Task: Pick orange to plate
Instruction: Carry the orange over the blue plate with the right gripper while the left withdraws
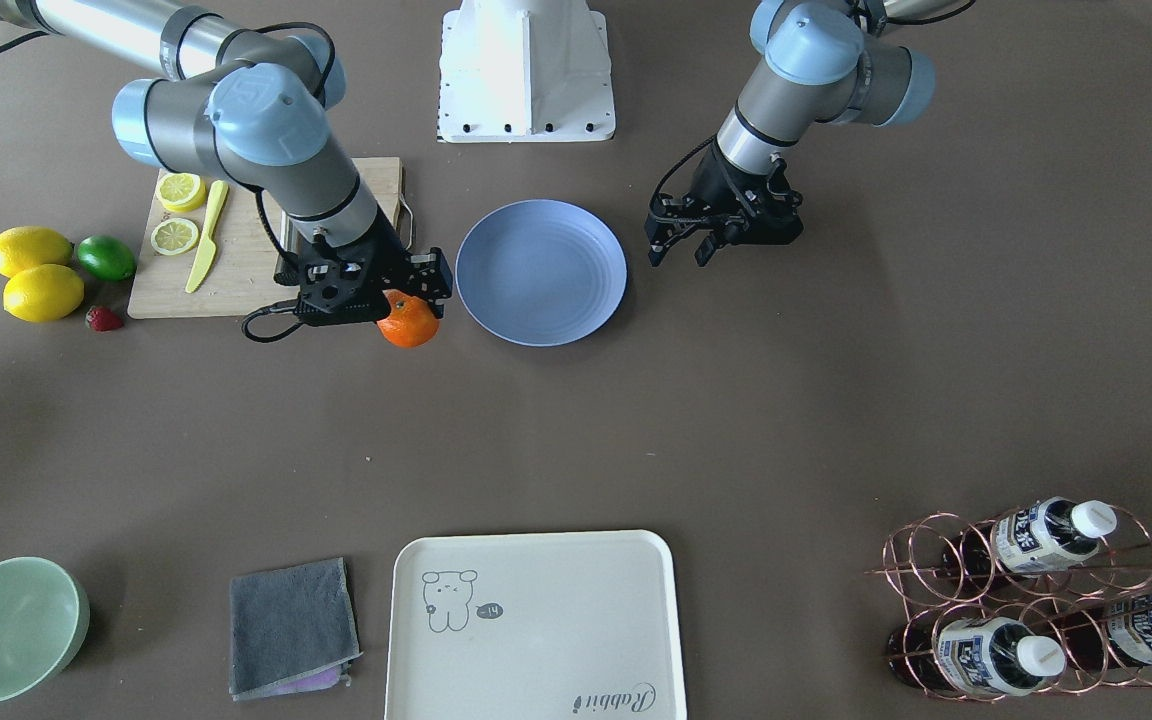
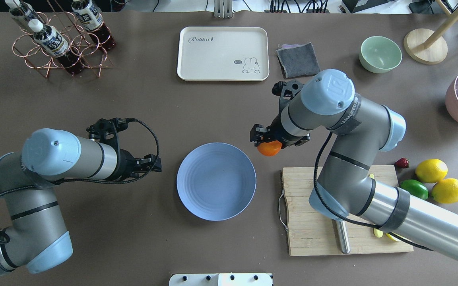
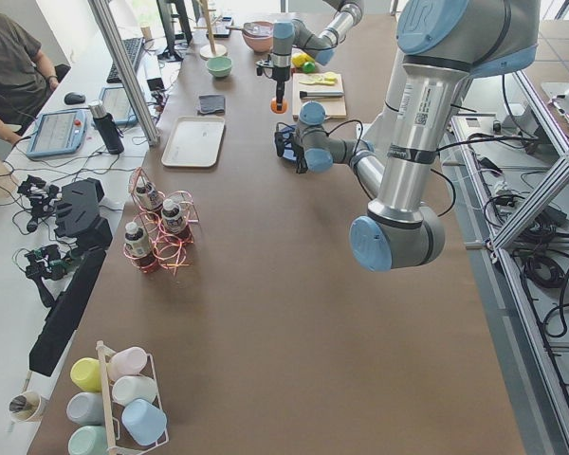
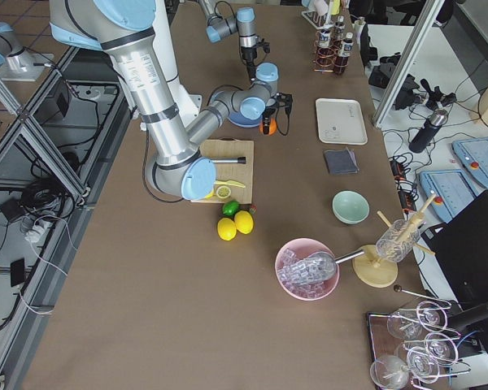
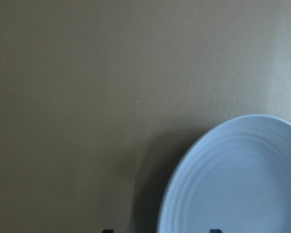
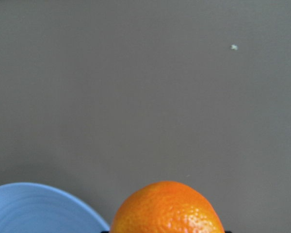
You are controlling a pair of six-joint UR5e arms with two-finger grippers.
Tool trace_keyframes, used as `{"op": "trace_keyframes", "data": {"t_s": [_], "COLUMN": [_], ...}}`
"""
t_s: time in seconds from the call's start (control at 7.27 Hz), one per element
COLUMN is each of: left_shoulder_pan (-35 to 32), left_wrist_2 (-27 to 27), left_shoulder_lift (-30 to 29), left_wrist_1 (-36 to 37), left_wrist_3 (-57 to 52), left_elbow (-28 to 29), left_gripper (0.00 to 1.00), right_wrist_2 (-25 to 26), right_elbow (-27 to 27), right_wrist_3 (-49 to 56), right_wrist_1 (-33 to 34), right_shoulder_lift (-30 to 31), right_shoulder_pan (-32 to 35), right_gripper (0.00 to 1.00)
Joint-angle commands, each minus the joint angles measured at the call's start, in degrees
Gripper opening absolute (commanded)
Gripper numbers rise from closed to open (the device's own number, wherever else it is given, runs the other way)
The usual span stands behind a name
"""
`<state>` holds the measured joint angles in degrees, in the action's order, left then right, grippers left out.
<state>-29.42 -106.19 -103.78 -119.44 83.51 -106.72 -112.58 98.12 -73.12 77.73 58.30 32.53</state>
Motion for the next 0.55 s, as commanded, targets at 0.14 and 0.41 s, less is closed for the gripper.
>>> {"op": "trace_keyframes", "data": {"t_s": [0.14,0.41], "left_shoulder_pan": [-4.4,-5.2], "left_wrist_2": [-0.7,-3.0], "left_shoulder_lift": [5.8,5.8], "left_wrist_1": [-0.5,-0.5], "left_wrist_3": [-9.3,-9.3], "left_elbow": [0.1,0.3], "left_gripper": [0.75,0.75], "right_wrist_2": [10.9,12.7], "right_elbow": [-0.6,-3.4], "right_wrist_3": [-7.5,-7.6], "right_wrist_1": [3.0,2.9], "right_shoulder_lift": [-5.4,-7.1], "right_shoulder_pan": [-11.9,-14.0], "right_gripper": [0.00,0.00]}}
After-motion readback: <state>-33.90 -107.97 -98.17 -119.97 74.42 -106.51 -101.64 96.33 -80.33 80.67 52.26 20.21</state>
